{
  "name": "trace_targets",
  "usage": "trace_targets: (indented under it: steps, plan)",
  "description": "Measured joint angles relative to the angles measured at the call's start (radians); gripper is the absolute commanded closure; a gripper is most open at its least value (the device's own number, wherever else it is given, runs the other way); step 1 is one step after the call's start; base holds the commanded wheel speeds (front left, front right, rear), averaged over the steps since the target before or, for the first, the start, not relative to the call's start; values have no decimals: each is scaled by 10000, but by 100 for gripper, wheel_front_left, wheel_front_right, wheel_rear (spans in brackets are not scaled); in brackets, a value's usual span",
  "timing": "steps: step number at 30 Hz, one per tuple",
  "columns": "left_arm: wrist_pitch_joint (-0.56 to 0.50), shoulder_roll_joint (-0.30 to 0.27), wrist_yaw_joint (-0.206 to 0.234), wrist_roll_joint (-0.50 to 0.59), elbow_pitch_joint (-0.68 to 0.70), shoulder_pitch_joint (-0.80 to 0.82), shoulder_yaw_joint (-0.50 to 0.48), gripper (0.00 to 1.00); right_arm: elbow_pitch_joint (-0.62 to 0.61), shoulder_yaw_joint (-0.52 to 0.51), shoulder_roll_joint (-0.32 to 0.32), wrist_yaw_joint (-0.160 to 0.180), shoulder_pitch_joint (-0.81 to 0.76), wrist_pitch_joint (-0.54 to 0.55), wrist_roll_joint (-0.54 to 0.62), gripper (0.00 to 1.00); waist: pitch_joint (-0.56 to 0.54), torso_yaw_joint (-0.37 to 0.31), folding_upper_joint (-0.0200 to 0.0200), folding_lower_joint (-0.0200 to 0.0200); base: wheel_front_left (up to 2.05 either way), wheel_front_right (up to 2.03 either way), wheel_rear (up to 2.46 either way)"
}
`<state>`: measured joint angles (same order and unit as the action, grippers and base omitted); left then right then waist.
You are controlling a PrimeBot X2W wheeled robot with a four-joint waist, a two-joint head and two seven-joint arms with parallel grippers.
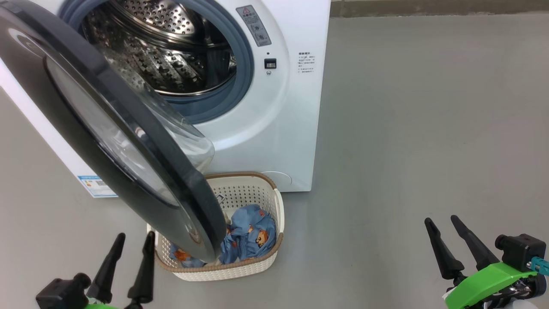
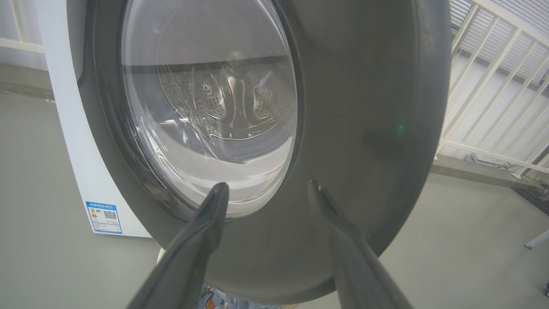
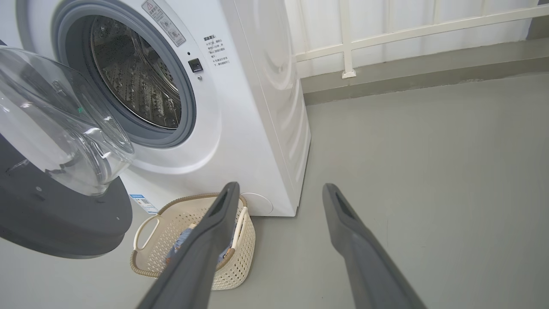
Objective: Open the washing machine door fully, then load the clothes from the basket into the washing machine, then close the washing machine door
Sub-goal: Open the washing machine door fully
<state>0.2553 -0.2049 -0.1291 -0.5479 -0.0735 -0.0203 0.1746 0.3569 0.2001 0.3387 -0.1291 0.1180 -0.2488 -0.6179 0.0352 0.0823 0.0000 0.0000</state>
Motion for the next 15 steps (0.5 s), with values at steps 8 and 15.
trace_targets:
  steps: [8, 15]
  plan:
    - [2, 171, 0, 328, 803, 357, -846, 100, -42, -150, -59, 0, -9, -2, 31, 0, -76, 125, 0, 0, 0, 0, 0]
    - [8, 545, 0, 525, 2882, 751, -1081, 100, -130, -171, -117, 0, -59, -2, 144, 0, -101, 194, 0, 0, 0, 0, 0]
